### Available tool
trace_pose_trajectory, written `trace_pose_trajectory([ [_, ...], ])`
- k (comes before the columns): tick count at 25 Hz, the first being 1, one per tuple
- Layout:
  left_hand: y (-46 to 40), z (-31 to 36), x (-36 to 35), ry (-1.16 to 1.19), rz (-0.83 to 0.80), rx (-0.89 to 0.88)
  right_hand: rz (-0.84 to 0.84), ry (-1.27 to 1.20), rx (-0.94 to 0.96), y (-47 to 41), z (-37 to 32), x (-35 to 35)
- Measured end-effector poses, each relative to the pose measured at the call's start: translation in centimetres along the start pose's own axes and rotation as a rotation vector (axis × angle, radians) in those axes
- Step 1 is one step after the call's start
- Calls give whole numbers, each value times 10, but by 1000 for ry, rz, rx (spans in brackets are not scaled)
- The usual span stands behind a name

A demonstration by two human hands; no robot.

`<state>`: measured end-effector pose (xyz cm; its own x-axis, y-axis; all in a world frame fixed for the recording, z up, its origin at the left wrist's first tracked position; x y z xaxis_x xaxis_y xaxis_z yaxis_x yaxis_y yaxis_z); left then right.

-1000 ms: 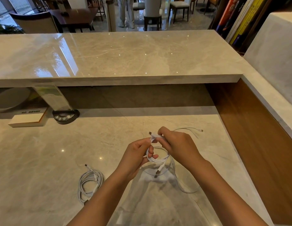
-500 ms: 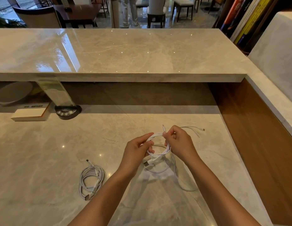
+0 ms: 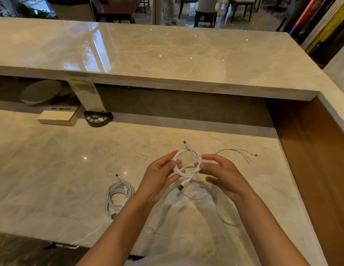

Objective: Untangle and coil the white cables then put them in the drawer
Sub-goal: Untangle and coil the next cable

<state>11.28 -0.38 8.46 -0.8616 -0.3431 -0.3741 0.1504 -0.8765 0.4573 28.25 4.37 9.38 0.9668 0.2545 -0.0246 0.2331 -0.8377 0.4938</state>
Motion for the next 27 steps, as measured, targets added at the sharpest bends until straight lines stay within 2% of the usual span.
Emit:
trace_pose_trajectory([
  [5, 12, -7, 24, 26, 122, -49, 26, 3, 109, -3, 5, -34],
  [12, 32, -7, 56, -83, 312, -127, -15, 132, 85, -8, 14, -76],
  [17, 50, 18, 108, -358, 440, -193, -110, 175, 91, -19, 19, -126],
  [20, 53, 26, 144, -455, 515, -169, -168, 218, 50, -30, 26, -159],
  [23, 47, 19, 171, -623, 599, -113, -190, 321, 21, -42, 40, -180],
  [27, 43, -2, 182, -820, 616, -94, -165, 552, 66, -50, 64, -186],
])
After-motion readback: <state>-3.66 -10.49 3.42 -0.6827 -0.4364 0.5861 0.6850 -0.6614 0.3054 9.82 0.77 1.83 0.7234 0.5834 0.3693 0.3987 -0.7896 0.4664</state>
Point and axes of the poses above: each hand's wrist, its own y-axis away from the middle knuckle, its own x-axis out of the back of the hand, z = x × y, the point moved 2 cm from there along -y, towards the middle knuckle, and after that the axes turned 2 degrees about z, right-handed, at the moved point
